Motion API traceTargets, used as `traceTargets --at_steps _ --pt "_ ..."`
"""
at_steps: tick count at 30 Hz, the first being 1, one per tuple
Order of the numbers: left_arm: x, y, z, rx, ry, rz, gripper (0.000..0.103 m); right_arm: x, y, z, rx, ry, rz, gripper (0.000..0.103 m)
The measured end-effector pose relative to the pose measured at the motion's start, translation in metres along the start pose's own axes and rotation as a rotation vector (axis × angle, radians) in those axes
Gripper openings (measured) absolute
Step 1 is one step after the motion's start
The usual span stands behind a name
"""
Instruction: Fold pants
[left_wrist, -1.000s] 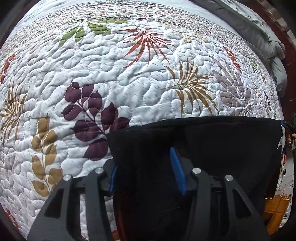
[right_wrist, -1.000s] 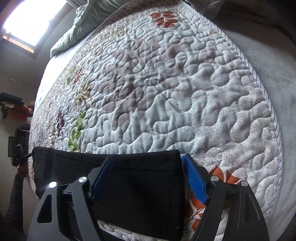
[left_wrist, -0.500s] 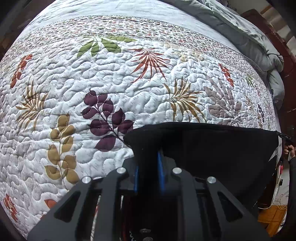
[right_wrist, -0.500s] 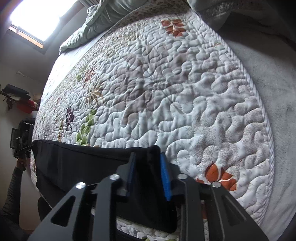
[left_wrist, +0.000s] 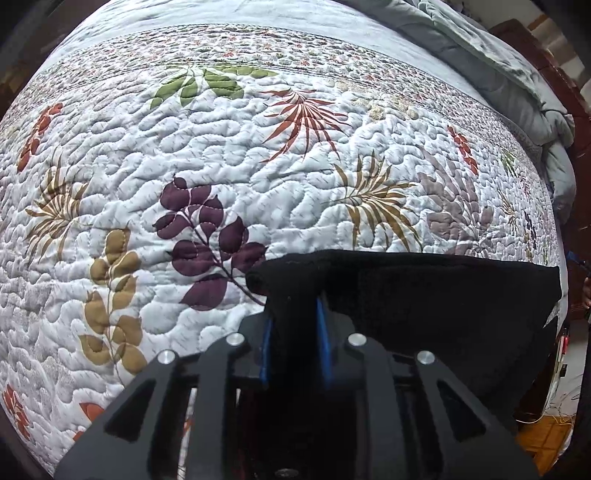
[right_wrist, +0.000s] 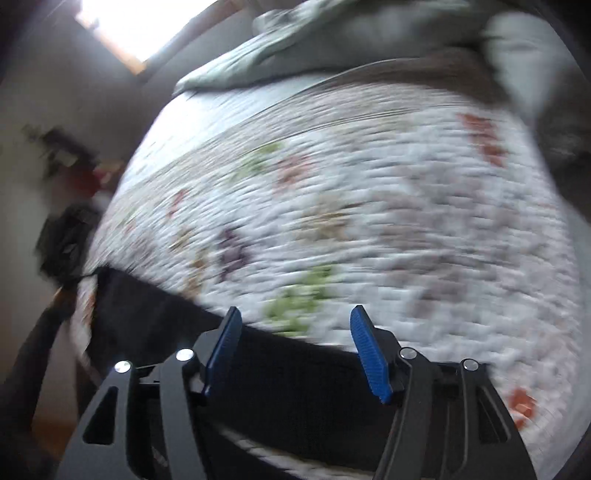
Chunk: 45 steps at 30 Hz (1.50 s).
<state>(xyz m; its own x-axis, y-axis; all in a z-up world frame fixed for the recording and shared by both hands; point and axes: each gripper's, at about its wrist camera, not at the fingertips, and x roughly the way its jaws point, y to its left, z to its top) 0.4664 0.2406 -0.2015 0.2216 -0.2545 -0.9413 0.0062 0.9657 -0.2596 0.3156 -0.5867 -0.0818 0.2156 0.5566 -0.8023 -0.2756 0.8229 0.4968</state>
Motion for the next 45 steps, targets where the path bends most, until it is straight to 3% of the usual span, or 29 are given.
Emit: traceTargets --at_steps 3,5,9,13,16,19,21,24,27,36,45 --pt "0.005 0.01 -0.003 -0.014 -0.001 -0.032 0.024 0.084 0.093 0.037 -0.225 0.213 0.079 0.078" --pt "0.007 0.014 -0.005 -0.023 0.002 -0.042 0.048 0.143 0.144 0.058 -0.316 0.327 0.124 0.081" --pt "0.01 0.013 -0.009 0.012 -0.005 -0.078 0.063 0.233 0.2 0.083 -0.415 0.481 0.145 0.081" --pt "0.014 0.01 -0.005 0.037 -0.006 -0.104 0.063 0.282 0.207 0.088 -0.442 0.593 0.109 0.082" --pt "0.016 0.015 -0.003 0.038 -0.001 -0.113 0.04 0.278 0.206 0.088 -0.441 0.618 0.128 0.078" --pt "0.014 0.026 -0.001 0.018 0.01 -0.148 0.031 0.269 0.196 0.083 -0.432 0.655 0.129 0.055" --pt "0.013 0.027 -0.001 0.024 0.013 -0.151 0.027 0.268 0.188 0.082 -0.412 0.666 0.117 0.031" --pt "0.01 0.019 -0.001 0.045 0.009 -0.142 0.016 0.262 0.185 0.079 -0.42 0.67 0.089 0.011" --pt "-0.003 0.015 -0.004 0.056 -0.024 -0.147 0.014 0.252 0.194 0.077 -0.43 0.642 0.079 0.006" --pt "-0.075 -0.007 -0.025 0.096 -0.149 -0.17 0.014 0.179 0.237 0.067 -0.494 0.53 0.002 0.006" --pt "-0.159 -0.038 -0.096 0.182 -0.29 -0.187 0.014 0.102 0.3 -0.005 -0.574 0.395 -0.13 0.006"
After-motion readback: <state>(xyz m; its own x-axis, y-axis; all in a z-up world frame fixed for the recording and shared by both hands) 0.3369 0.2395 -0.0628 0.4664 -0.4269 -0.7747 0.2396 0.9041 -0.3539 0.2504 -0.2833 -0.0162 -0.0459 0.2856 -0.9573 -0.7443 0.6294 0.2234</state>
